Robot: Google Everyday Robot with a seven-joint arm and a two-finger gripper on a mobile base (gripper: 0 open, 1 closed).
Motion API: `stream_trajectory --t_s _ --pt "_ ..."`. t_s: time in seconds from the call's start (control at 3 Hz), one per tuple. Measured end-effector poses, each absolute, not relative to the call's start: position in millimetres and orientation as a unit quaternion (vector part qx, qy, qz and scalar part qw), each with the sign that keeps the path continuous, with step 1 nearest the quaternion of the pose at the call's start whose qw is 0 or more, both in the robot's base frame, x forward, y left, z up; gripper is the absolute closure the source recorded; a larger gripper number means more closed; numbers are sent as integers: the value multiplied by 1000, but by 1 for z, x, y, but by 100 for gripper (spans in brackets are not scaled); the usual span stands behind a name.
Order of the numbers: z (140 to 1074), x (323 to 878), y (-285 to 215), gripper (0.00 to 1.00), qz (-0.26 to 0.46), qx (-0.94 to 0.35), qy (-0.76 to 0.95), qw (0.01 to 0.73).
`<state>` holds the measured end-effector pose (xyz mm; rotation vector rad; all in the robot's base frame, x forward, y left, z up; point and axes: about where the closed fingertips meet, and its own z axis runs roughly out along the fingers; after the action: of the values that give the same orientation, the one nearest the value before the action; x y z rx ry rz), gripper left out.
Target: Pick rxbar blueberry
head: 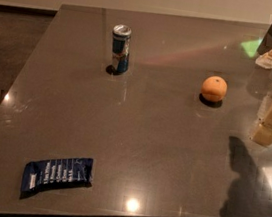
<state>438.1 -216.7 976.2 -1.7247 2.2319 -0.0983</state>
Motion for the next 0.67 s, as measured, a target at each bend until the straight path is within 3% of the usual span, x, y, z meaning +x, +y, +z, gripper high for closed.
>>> stream_trajectory --t_s 0.67 --pt "973 440 -201 0 -22 -617 770 162"
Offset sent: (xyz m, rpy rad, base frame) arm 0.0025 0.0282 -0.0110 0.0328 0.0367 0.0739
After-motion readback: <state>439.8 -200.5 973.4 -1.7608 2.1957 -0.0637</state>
